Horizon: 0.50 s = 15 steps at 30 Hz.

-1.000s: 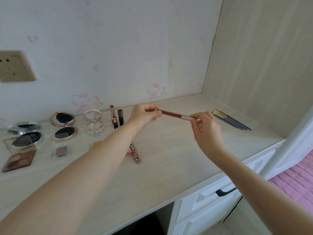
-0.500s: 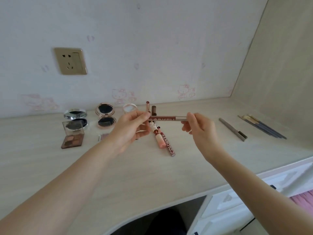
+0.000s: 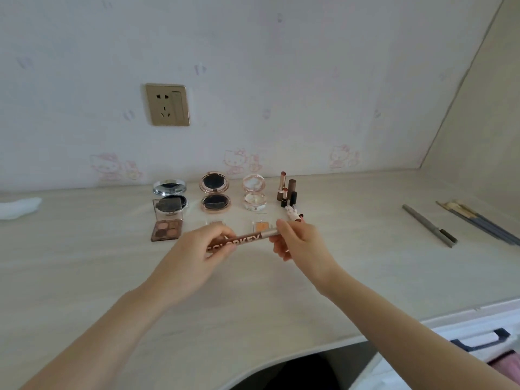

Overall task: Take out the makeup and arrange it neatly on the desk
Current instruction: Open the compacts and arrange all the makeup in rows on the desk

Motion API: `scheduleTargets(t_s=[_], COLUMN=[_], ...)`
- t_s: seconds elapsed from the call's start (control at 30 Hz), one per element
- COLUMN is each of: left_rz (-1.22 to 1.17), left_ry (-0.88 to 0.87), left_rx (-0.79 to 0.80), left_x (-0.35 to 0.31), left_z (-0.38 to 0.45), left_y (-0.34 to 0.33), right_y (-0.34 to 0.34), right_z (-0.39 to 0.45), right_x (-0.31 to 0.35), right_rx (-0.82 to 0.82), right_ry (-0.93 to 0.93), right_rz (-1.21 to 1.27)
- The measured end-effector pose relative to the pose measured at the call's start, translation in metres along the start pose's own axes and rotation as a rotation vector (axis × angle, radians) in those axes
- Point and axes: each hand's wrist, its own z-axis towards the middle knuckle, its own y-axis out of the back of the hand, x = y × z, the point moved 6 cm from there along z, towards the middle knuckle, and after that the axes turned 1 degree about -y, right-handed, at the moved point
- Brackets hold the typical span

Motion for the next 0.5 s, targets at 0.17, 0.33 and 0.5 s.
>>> scheduleTargets(t_s=[0.17,0.33,0.5], left_rz=[0.252,0.568,0.638], left_ry=[-0.162,-0.240,-0.251], left_rx=[-0.075,-0.181,-0.153], left_x=[-0.002,-0.008,-0.006], left_z=[-0.012,-0.019,-0.022], left_y=[0.003,-0.002,-0.014], right_y=[-0.027,-0.043,-0.040], right_z=[0.002,-0.001,-0.001], right_x=[-0.004,-0.009,-0.008], right_rx=[0.034,0.131,0.092], right_ry=[0.009,0.031,0.138], right_rz=[0.019,0.024,0.006])
